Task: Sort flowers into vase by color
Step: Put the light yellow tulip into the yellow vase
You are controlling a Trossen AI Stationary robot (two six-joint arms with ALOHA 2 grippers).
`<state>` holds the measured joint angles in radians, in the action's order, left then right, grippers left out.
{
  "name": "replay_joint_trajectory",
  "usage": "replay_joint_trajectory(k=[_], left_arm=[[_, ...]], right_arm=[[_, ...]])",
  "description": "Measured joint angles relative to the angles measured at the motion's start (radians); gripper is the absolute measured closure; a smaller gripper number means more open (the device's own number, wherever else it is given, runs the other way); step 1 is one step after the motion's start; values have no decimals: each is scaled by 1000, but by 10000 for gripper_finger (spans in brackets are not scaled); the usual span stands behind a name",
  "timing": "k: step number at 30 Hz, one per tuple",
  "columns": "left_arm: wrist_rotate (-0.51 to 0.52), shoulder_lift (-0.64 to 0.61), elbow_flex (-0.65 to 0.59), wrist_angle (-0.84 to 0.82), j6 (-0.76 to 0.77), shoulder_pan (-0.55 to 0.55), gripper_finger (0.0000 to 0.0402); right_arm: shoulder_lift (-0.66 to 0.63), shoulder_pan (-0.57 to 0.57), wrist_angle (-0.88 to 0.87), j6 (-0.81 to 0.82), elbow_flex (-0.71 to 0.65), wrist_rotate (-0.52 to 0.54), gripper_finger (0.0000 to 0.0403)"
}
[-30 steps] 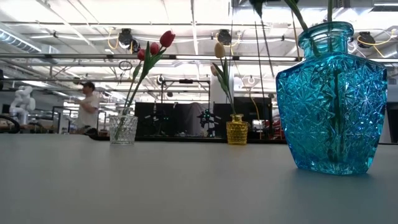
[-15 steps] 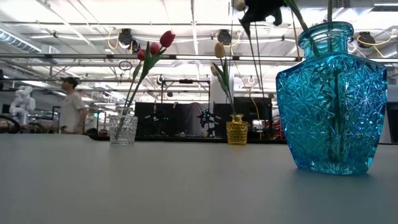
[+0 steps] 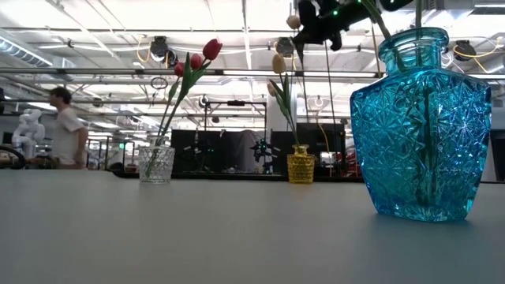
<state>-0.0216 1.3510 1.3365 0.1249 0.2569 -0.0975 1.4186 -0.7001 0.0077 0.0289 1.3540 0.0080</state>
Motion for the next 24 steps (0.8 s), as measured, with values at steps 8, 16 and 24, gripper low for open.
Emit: replay_joint_trajectory(k=[8, 16, 24], left_arm=[[29, 0, 0, -2, 0, 0, 304], [53, 0, 0, -4, -1, 0, 304], [57, 0, 0, -4, -3, -1, 304]], right_arm=[[56, -27, 36, 14, 0, -18, 403], [93, -33, 70, 49, 0, -43, 403], [100, -35, 80, 37, 0, -59, 403]])
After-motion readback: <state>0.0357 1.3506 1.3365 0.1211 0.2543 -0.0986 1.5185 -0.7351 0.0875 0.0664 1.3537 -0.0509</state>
